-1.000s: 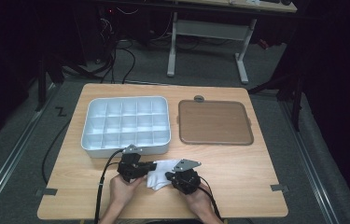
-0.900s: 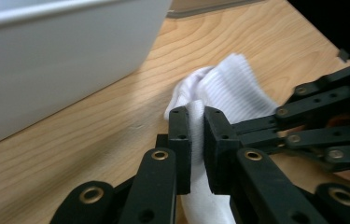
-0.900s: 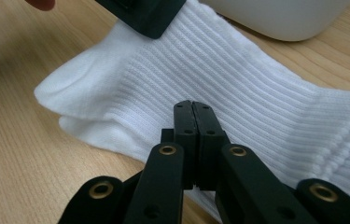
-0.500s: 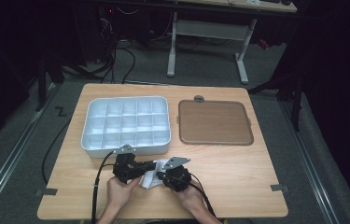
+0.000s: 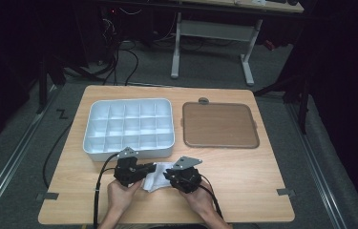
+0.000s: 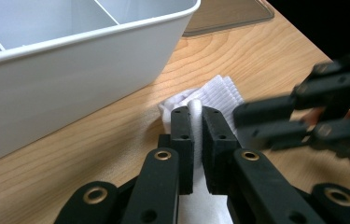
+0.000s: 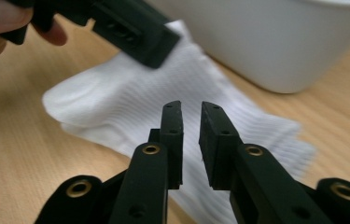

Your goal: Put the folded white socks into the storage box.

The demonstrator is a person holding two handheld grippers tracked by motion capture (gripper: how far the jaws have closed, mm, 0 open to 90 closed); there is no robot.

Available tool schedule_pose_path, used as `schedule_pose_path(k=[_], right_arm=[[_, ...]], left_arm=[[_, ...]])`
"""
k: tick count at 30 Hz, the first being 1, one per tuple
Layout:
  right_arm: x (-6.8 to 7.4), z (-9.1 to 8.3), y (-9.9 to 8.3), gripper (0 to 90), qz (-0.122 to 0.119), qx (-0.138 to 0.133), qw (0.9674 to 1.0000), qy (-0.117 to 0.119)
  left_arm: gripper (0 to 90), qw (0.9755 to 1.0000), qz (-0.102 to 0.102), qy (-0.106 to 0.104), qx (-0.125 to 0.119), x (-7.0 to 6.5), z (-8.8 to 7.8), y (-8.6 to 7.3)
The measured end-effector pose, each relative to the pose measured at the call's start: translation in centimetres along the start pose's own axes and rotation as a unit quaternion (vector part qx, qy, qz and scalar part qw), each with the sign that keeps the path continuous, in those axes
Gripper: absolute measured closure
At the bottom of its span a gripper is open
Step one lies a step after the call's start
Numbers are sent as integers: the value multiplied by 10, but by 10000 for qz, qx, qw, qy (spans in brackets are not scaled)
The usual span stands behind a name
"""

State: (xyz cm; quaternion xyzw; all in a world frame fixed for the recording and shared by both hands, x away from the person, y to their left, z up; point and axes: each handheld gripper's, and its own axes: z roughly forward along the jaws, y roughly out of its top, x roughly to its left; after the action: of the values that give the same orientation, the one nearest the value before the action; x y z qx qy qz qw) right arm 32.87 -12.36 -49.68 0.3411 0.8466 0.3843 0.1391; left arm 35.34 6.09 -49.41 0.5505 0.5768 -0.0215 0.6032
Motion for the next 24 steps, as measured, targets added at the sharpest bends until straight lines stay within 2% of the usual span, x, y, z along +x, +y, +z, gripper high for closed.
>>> schedule_pose_path(k=[4, 9, 15, 24], right_arm=[[-14, -7, -6, 747, 204, 33, 9995, -247], [-26, -4, -17, 714, 384, 138, 9985, -360], [-34, 5, -21, 719, 529, 255, 9979, -273], [-35, 10, -20, 745, 531, 279, 9981, -158]], left_arm=[[844, 10000, -18, 18, -2, -1, 1, 0], [844, 10000, 16, 34, 1, 0, 1, 0], [844, 10000, -2, -2, -13, -3, 0, 0], [844, 9998, -90, -177, 11, -10, 2, 4]])
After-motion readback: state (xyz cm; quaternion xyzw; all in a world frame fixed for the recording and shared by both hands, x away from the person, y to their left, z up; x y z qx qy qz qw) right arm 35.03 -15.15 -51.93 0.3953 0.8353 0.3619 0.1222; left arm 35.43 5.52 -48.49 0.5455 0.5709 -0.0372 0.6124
